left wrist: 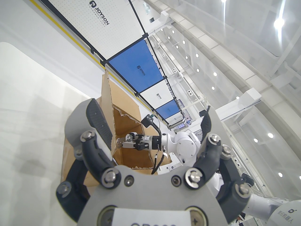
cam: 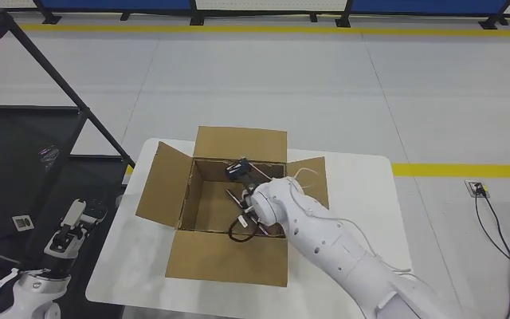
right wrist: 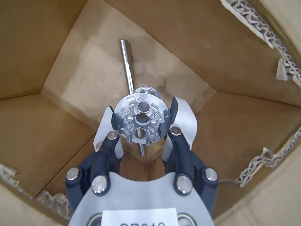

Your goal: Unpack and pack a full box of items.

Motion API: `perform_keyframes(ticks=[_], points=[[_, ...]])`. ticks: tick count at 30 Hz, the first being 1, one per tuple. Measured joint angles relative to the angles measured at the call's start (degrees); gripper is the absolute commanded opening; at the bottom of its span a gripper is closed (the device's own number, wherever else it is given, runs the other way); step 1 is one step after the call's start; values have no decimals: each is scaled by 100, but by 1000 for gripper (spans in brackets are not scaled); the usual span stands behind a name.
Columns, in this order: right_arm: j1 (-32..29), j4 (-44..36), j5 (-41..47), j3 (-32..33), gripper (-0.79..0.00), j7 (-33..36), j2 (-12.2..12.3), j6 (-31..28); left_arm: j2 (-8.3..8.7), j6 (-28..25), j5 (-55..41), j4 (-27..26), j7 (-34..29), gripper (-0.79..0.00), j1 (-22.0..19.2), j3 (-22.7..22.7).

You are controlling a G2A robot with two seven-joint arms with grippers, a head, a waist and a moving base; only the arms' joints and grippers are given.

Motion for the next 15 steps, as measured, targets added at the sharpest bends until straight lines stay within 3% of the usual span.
perform_keyframes(ticks=[2,4,8,11,15], points=[[119,358,50,-99,-763,-40,-135,27,0,0,0,0,0,0,0,0],[202,648,94,-162,-662,-82,-243,31,0,0,0,0,0,0,0,0],[351,1232,228,-229,-594,-220,-456,-50,0,0,0,0,0,0,0,0],[433,1561,302,-245,-465,-308,-579,-118,0,0,0,0,0,0,0,0],[519,1876,351,-256,-416,-385,-713,-179,0,0,0,0,0,0,0,0]])
